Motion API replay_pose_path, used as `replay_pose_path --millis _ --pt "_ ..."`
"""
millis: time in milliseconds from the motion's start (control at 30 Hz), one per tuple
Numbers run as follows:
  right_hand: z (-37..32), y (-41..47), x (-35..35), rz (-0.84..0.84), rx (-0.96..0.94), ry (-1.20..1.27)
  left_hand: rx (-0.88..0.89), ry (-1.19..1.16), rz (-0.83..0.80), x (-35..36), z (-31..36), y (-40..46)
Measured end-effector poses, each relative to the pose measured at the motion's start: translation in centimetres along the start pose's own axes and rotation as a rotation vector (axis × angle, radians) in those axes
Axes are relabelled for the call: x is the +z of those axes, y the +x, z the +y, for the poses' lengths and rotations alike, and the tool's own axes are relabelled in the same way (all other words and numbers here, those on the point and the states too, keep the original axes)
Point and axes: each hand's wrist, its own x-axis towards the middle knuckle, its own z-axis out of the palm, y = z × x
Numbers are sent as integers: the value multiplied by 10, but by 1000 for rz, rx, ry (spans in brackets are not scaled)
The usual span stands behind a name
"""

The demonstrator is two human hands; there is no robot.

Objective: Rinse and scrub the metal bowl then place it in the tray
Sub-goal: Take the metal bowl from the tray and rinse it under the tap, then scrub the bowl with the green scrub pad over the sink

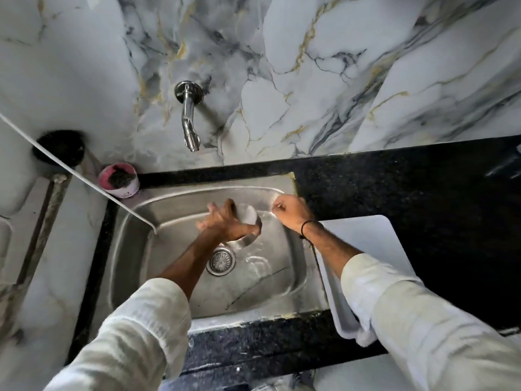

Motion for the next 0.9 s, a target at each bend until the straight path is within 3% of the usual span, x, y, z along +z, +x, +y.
replay_pose_path --millis 133,333,567,667,900 --pt "63 -34 -35 -44 18 -187 -28 -4 -97 22 -10 -11" --pt "160 -91 -84 -46 226 -324 -45 -92 -120 49 -17 -20" --pt "216 -139 -92 -221 404 -483 -32 -248 -220 69 -19 -31" --pt "222 -145 -83 -207 465 -433 9 -460 -364 73 -25 -32" --pt "221 -134 -87 -189 598 -43 -124 -762 -546 81 -31 -40"
